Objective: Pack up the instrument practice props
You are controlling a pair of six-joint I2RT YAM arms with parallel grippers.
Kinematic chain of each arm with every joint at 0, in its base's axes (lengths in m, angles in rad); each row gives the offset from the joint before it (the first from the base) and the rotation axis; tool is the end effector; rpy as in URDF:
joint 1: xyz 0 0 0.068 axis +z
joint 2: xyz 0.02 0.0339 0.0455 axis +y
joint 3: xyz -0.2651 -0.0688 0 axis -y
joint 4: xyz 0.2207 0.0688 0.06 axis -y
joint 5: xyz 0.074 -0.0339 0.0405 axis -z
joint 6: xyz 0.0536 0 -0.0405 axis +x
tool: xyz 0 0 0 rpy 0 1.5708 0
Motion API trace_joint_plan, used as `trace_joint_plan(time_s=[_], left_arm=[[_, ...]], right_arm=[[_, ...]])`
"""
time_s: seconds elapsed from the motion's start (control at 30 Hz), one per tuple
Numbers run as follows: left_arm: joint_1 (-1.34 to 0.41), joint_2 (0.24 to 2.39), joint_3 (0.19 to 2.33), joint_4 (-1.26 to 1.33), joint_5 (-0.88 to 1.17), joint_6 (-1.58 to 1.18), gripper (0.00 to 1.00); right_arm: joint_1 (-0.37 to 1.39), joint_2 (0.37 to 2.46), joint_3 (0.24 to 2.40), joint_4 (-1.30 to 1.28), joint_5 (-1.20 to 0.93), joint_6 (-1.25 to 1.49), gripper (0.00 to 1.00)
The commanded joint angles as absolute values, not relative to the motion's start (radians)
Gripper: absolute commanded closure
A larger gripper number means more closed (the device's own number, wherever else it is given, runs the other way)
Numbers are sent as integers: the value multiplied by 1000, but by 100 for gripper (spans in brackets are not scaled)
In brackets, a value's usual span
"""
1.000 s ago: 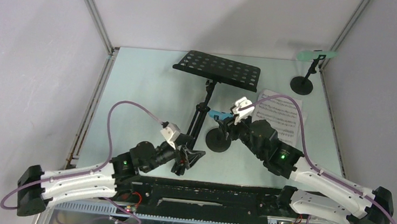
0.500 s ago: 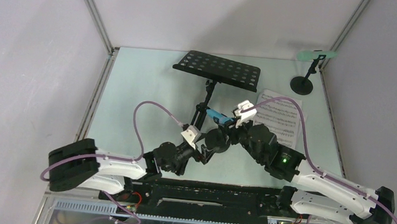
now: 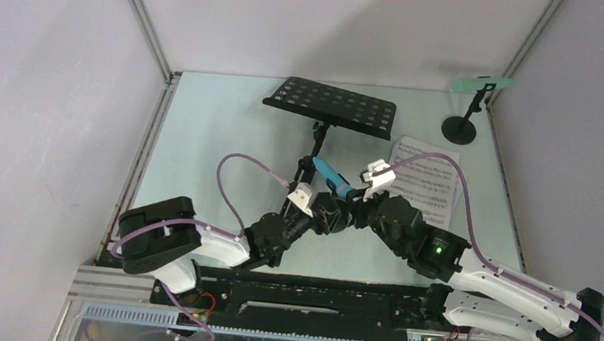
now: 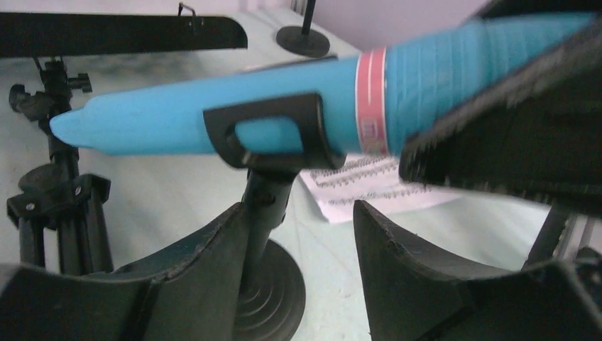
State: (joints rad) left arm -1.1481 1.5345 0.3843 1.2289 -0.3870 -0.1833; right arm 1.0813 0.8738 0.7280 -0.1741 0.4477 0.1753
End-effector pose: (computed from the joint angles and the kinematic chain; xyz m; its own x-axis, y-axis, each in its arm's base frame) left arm 0.1327 -0.2457 0.2112 -0.0941 -0.2023 -0.9748 0.6845 0.6978 -0.2109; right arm 0.1112 0.1594 0.3056 -0.2507 -0.1361 -0.9585 -0.5674 0.8229 0.0315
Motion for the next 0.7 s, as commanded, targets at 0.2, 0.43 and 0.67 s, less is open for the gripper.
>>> trace_joint_plan(time_s=[0.2, 0.43, 0.67], left_arm=[[-1125, 1632, 490, 1301, -396, -203, 62], [-1089, 1686, 515, 1308, -352, -245, 51], [-1053, 1708, 542, 1316, -286, -266, 71]], right_arm=[[1106, 837, 697, -272, 393, 265, 100], [1107, 829, 696, -279, 376, 275, 100], [1106, 833, 696, -278, 377, 289, 100]])
